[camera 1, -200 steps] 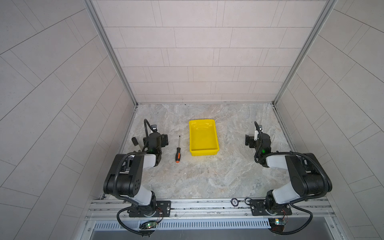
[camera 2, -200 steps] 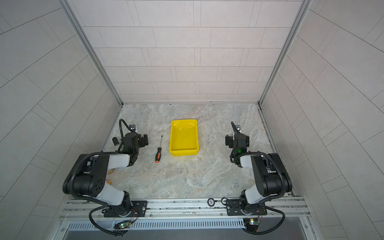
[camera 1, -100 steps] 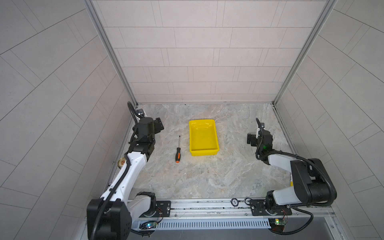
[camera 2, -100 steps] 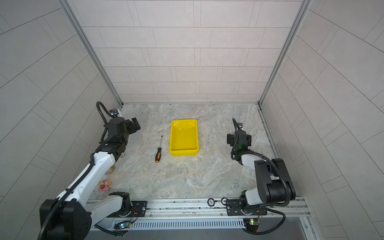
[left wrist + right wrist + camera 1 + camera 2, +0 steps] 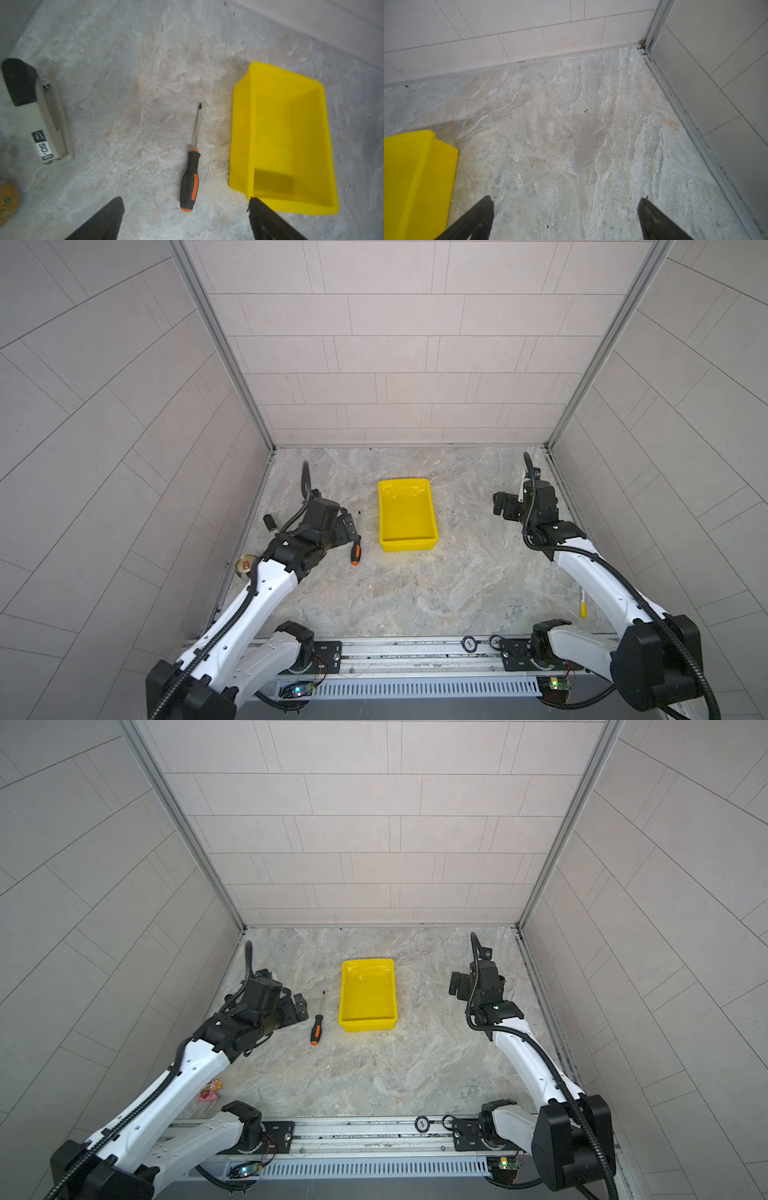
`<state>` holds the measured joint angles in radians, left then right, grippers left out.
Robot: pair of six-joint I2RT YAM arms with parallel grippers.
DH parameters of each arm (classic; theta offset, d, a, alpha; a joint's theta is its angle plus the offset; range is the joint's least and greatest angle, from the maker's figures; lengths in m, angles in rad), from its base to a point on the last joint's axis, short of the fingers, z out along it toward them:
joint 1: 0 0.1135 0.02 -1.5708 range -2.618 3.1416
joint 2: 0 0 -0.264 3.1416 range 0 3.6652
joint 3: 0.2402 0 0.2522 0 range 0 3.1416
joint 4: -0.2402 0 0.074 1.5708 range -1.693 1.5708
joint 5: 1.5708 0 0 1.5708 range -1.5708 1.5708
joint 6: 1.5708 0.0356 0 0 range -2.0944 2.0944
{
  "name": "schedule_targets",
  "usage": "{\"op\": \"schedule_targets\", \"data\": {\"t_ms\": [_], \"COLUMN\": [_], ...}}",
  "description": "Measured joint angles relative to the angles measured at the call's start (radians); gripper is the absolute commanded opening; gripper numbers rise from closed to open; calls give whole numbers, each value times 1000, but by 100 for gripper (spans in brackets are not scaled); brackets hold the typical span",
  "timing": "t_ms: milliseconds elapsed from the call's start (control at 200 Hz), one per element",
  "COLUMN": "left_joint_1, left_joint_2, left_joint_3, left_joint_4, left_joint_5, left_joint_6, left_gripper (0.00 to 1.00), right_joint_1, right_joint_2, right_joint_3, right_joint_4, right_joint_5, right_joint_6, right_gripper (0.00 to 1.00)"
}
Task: Put the screwdriver in the bin
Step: 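Reach the left gripper down over the screwdriver handle while the right arm lifts forward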
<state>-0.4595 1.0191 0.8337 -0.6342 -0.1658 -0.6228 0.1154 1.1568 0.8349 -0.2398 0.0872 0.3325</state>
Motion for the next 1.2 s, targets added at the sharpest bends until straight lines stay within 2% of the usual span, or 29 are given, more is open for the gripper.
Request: {"op": "schedule_targets", "data": {"t_ms": [90,245,315,495,951,1196], "left_joint_1": [-55,-78,-80,-80,-79,-8], "left_joint_2": [89,254,294,370,537,552], "left_joint_3": [-19,-22,-22,-7,54,55], "left_joint_4": [1,10,15,19,53,96], "left_joint_5": [-23,-43,-54,-71,-62,-7], "left_joint_6": [-28,-44,-49,-47,-24,14], "left_gripper": [100,95,88,83,71,63], "right_joint_1": [0,2,2,2,-44,-86], "right_joint_2": [10,11,11,20,94,100], "right_joint_3": [44,113,142,156,146,146], "right_joint_4": [-73,-203,-256,-353,-379,-387], "right_joint_5": [-67,-161,-190,-261,-355,-382], "right_joint_6": [7,-4,-19,-64,-92,-93], "right_gripper": [100,100,100,100,100,100]}}
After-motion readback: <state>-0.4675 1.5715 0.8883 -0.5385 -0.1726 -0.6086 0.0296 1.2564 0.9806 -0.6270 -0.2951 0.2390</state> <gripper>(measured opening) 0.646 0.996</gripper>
